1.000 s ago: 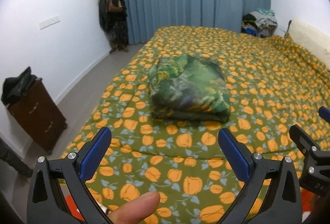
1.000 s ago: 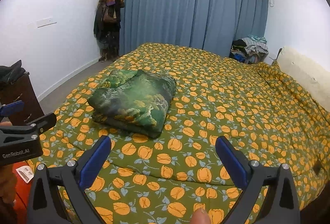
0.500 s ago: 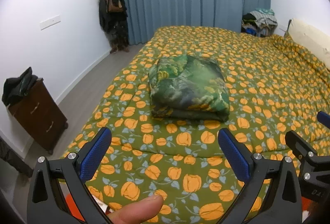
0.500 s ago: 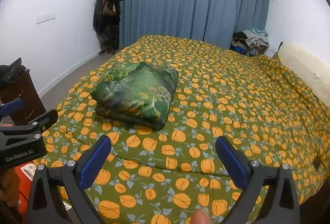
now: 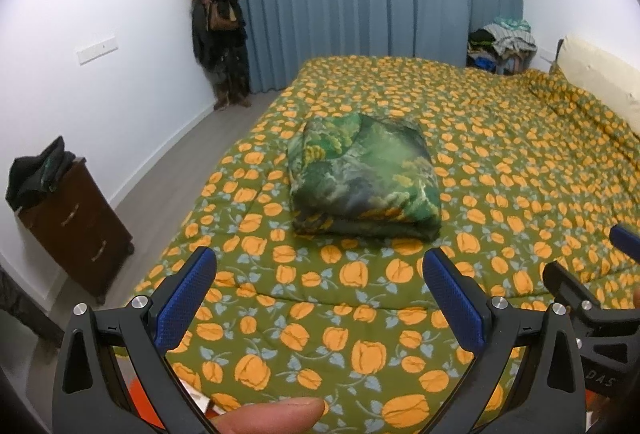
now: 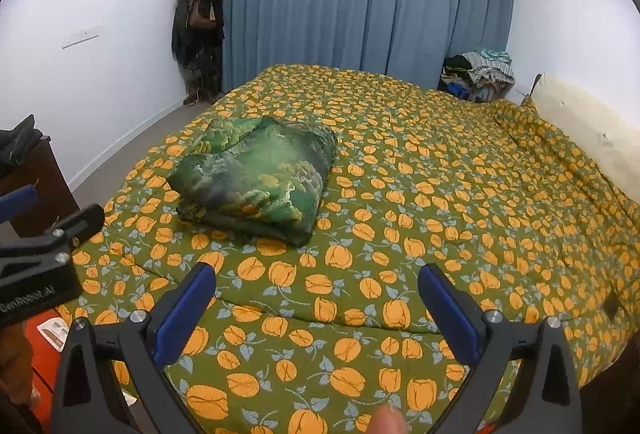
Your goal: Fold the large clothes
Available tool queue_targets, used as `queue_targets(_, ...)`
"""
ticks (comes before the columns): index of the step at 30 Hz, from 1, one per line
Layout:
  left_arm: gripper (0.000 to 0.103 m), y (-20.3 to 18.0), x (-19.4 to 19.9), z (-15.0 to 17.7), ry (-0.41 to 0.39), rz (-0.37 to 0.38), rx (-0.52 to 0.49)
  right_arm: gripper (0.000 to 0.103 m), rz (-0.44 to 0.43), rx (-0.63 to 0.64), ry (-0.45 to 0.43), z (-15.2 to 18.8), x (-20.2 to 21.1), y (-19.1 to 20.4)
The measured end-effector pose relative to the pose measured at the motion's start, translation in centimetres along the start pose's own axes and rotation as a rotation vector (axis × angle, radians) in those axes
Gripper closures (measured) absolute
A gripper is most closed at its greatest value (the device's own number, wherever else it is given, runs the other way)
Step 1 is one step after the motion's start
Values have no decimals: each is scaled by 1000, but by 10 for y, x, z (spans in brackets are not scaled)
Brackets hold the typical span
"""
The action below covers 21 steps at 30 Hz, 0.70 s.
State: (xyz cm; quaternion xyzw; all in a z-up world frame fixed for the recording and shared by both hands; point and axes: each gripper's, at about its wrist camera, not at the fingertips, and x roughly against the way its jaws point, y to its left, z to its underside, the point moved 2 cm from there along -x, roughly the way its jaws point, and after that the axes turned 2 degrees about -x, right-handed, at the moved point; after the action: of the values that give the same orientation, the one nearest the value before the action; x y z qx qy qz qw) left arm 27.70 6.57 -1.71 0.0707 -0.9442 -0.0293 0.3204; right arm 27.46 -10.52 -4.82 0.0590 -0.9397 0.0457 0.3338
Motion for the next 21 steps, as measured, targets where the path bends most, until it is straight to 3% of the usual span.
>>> queue_targets(6,1,1,0,-1,-3,0,-1,0,-30,16,-27,-5,12,8)
queue_targets(21,1,1,1,1,12,10,19,0,6,24,-8,-2,6,9)
